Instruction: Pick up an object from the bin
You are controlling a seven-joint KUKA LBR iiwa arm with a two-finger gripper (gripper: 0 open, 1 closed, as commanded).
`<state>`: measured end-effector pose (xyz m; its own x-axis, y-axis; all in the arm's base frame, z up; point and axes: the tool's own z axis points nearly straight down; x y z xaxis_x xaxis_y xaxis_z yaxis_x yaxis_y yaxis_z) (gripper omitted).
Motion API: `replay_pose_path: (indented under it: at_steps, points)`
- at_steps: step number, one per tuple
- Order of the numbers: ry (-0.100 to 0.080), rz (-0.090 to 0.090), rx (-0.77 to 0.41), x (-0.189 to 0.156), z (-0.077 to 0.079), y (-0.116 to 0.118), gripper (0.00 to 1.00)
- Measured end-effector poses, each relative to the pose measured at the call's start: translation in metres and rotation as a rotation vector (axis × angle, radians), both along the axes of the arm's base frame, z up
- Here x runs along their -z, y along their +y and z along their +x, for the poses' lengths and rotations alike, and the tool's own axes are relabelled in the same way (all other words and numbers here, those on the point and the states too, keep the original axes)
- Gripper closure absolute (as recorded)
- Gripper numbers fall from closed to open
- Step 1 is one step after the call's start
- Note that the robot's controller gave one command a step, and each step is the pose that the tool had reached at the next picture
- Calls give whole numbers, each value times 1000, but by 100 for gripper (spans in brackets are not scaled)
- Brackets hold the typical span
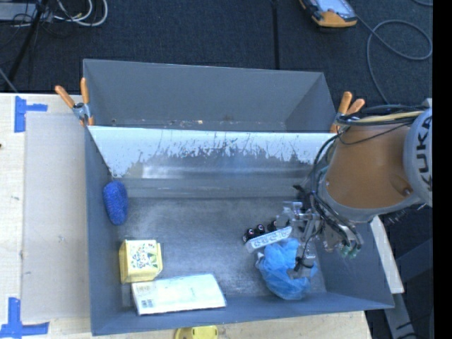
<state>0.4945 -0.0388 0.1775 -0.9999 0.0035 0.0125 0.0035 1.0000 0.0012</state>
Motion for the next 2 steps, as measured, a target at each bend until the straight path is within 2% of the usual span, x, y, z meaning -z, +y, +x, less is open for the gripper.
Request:
replay_pose_path:
  at_steps: [1,2]
  points:
    - [-9,-1,-2,-4,2,0,0]
    - [-12,0,-105,53,-11,-11,0]
